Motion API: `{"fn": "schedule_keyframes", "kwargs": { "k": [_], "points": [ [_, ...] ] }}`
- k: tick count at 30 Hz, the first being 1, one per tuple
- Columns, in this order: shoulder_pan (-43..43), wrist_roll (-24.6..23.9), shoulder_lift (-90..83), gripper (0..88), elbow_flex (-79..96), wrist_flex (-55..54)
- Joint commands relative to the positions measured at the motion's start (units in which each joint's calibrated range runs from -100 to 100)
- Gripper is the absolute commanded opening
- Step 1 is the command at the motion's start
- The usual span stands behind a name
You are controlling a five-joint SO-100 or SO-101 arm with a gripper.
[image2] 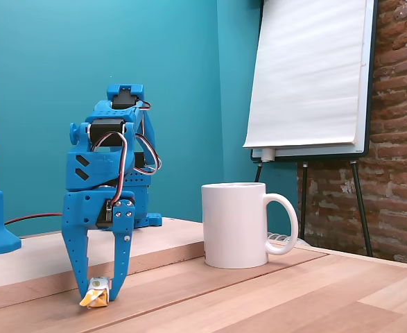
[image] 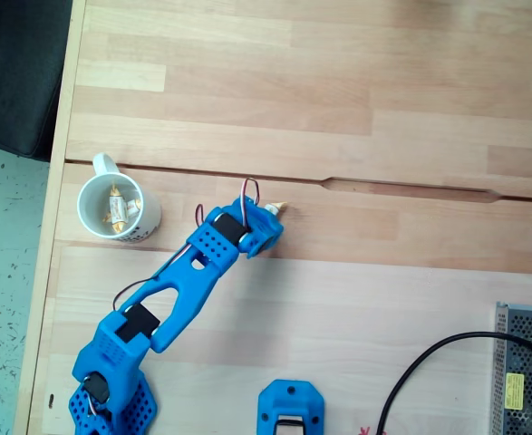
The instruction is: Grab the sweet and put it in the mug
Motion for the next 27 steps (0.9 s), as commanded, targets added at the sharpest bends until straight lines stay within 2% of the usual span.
{"fn": "schedule_keyframes", "kwargs": {
  "k": [1,7,11,21,27],
  "points": [
    [0.50,0.05,-0.76,3.0,-2.92,-0.96],
    [0.43,-0.05,-3.34,3.2,-2.66,-0.64],
    [0.28,-0.93,-11.34,3.2,1.09,0.09],
    [-0.88,-3.08,-40.86,3.4,25.89,-0.48],
    [-6.98,-3.27,-55.32,3.5,39.00,-0.80]
  ]
}}
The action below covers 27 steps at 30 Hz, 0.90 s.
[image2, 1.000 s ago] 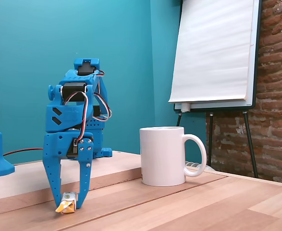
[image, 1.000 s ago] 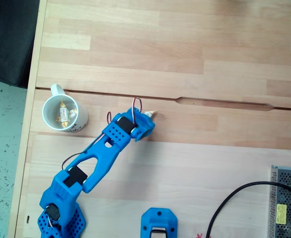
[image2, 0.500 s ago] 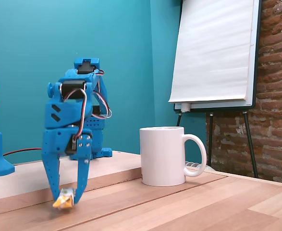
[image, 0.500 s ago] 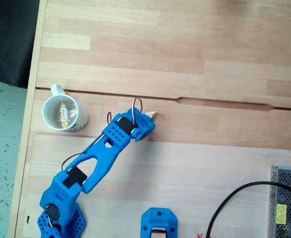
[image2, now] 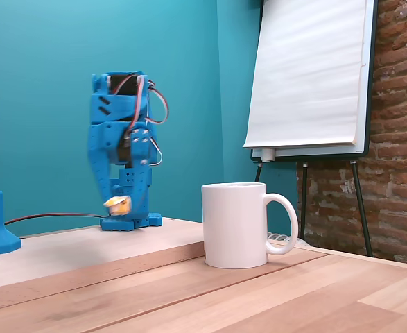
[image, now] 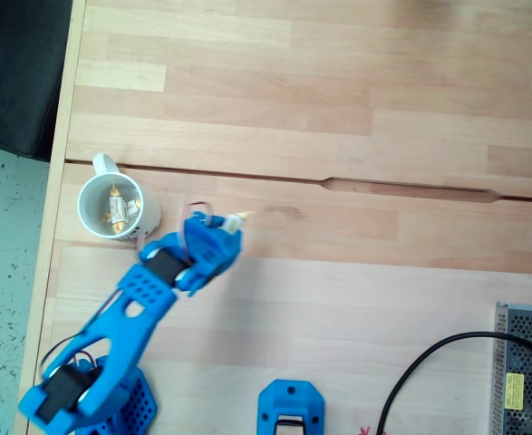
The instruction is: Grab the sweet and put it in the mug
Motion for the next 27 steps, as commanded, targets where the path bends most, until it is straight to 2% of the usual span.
{"fn": "schedule_keyframes", "kwargs": {
  "k": [1,7,18,21,27],
  "points": [
    [-3.86,-0.05,-11.08,3.5,4.84,-0.64],
    [-11.99,-0.88,-20.98,3.5,12.33,-0.56],
    [-25.43,-12.11,-35.52,3.4,14.12,-0.72],
    [-27.82,-13.38,-35.52,3.5,14.21,-0.72],
    [-27.24,-13.43,-33.11,5.0,15.37,-0.72]
  ]
}}
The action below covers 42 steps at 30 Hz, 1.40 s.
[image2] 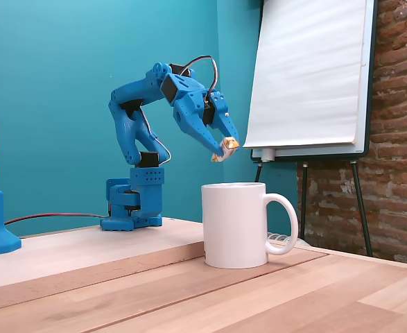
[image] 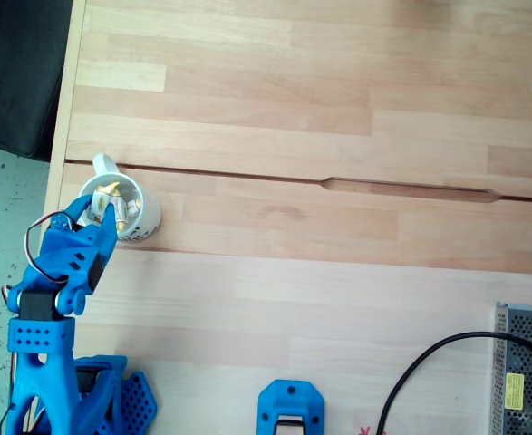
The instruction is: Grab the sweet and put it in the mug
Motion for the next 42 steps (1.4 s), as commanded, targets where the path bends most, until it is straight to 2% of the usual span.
{"fn": "schedule_keyframes", "kwargs": {
  "k": [1,8,13,20,27,42],
  "points": [
    [0.45,-0.10,0.82,6.5,-0.86,-0.72],
    [0.81,-0.15,2.72,21.1,-0.86,-0.72],
    [0.81,-0.44,2.63,25.9,-0.77,-0.64],
    [0.52,-0.63,-0.21,16.1,3.16,-0.72],
    [0.01,-0.68,-14.58,2.7,13.68,-0.72],
    [-0.13,-0.10,-40.05,4.5,44.81,-0.80]
  ]
}}
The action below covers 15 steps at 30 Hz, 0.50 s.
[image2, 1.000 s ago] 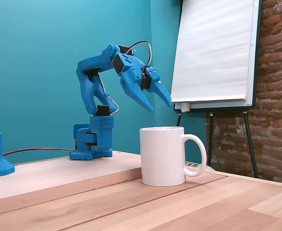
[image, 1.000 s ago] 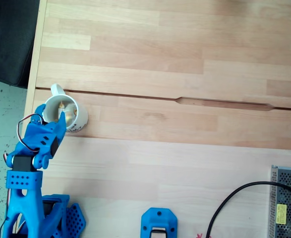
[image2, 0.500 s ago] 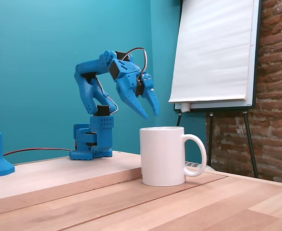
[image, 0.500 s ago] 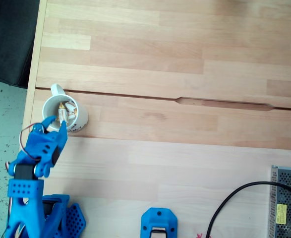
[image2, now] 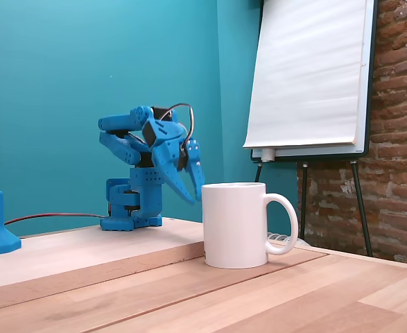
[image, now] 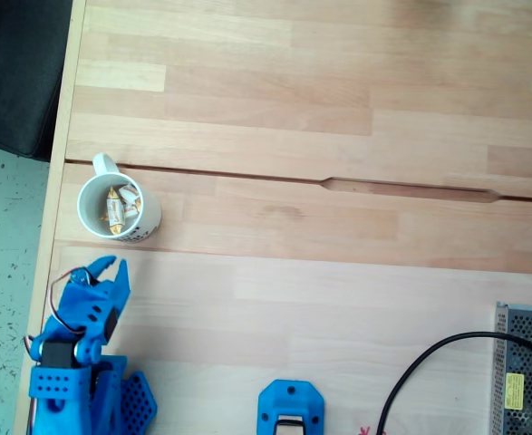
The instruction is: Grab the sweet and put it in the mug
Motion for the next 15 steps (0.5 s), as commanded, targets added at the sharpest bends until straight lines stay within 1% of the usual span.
{"fn": "schedule_keyframes", "kwargs": {
  "k": [1,11,15],
  "points": [
    [-0.35,0.15,-6.08,4.5,4.38,-0.72],
    [-0.21,0.15,-20.28,4.5,19.18,-0.72],
    [-0.21,-0.15,-22.17,4.5,19.18,-0.31]
  ]
}}
